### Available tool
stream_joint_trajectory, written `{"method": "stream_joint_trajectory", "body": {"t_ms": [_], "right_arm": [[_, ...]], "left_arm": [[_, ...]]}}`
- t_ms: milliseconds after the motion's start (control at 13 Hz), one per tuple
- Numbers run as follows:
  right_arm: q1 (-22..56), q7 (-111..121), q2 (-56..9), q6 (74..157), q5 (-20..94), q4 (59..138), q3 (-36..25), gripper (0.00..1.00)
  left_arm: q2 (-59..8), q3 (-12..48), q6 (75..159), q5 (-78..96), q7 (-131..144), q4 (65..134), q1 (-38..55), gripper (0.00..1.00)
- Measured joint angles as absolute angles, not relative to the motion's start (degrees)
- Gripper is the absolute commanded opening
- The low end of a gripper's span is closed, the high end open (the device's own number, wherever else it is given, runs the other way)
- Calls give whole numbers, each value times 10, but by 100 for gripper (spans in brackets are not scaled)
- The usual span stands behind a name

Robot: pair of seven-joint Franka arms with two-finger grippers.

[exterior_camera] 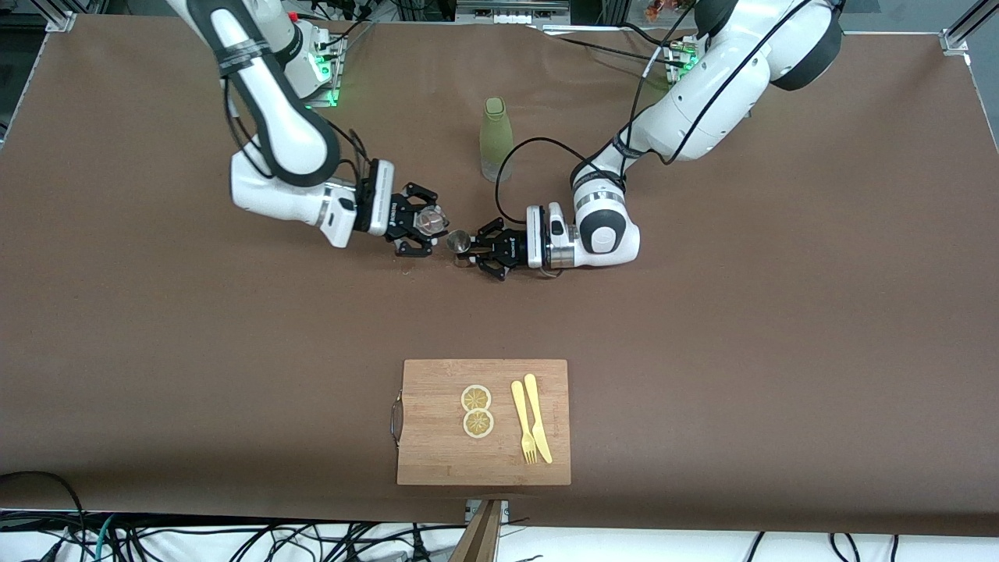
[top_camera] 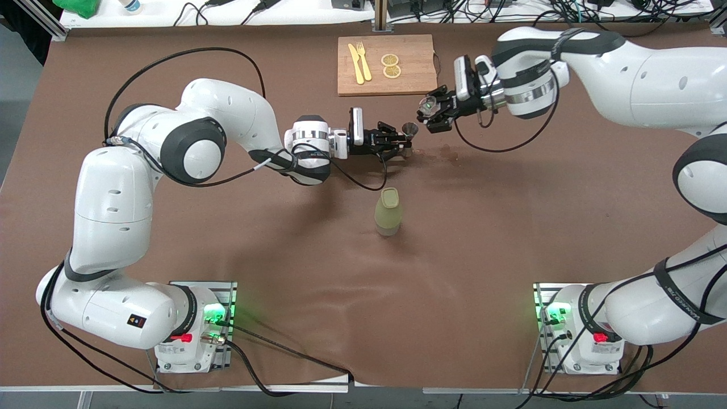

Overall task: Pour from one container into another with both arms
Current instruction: 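Draw the beaker and jigger apart, moving both grippers outward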

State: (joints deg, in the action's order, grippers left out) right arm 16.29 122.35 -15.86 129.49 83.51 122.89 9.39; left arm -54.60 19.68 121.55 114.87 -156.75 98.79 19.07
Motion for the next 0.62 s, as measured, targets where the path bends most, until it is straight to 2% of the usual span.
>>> {"method": "stream_joint_trajectory", "body": {"t_ms": [308, 615], "right_arm": [[132, 1256, -157, 1208, 835, 1229, 48, 20], [67, 1286, -167, 1094, 805, 1229, 3, 20]], "left_arm": [[-546, 191, 1214, 1149, -1568, 987, 189, 0], [-546, 185, 1196, 1124, -1569, 989, 172, 0]]}}
